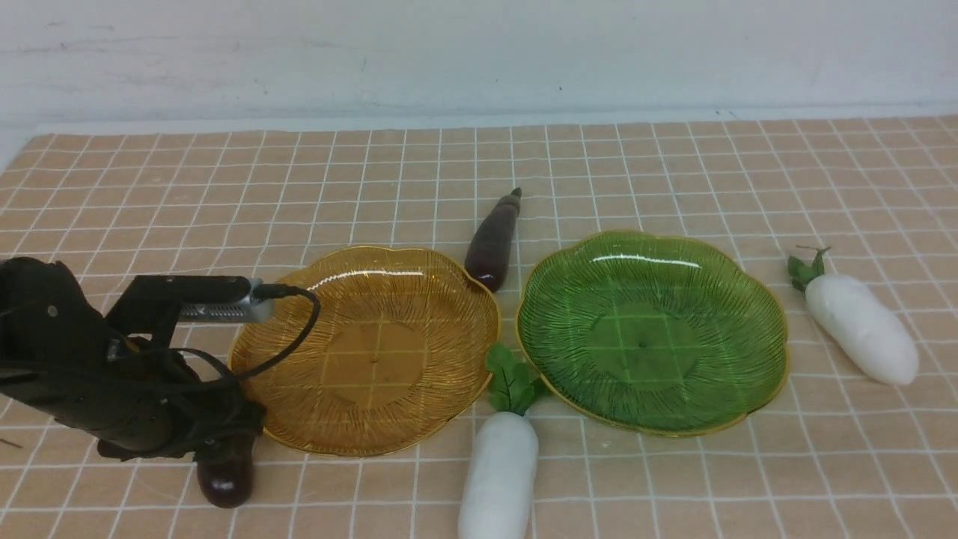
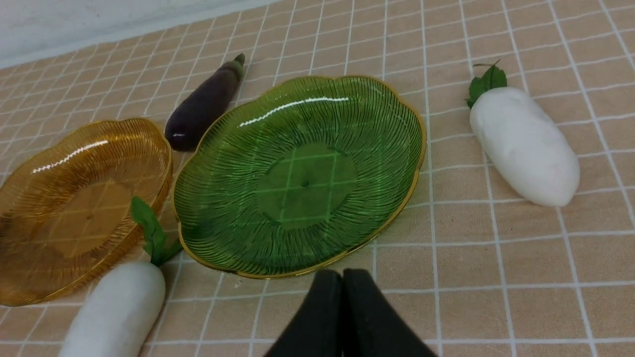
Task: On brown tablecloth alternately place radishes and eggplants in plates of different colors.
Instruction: 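Pick up the eggplant and place it in the yellow plate, then place the white radish on the plate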
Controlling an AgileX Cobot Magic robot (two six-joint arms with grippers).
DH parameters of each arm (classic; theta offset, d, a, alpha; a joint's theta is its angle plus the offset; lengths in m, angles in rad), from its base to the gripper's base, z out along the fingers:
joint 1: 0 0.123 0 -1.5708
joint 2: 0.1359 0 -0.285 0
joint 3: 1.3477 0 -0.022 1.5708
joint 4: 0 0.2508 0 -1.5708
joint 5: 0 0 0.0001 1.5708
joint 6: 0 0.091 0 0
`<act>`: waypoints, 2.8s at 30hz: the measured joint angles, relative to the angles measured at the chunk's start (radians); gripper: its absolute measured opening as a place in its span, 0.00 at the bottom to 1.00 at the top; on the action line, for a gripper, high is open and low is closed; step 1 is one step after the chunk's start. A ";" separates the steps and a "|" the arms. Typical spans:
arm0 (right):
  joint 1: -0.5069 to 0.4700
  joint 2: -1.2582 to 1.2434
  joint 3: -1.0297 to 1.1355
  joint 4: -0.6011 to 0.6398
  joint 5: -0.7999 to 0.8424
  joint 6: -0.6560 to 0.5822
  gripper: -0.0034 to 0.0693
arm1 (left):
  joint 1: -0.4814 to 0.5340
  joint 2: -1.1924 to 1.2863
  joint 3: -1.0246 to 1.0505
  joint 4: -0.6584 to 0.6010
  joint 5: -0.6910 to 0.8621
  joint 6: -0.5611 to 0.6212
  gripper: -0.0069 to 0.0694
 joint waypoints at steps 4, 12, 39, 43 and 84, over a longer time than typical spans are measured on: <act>0.000 0.000 0.000 0.002 -0.006 -0.001 0.03 | 0.000 0.050 0.000 0.000 -0.025 0.000 0.87; 0.000 0.028 -0.010 0.018 0.005 -0.017 0.03 | 0.000 0.138 -0.005 0.010 -0.043 -0.043 0.66; 0.280 0.630 -0.413 0.029 0.273 -0.130 0.03 | -0.069 -0.237 -0.125 0.104 0.011 -0.145 0.47; 0.387 0.724 -0.476 -0.050 0.263 0.013 0.03 | -0.151 -0.156 -0.184 0.087 0.010 -0.103 0.47; 0.758 1.583 -0.934 -0.259 0.279 0.517 0.71 | -0.222 0.199 -0.471 0.103 0.214 -0.159 0.29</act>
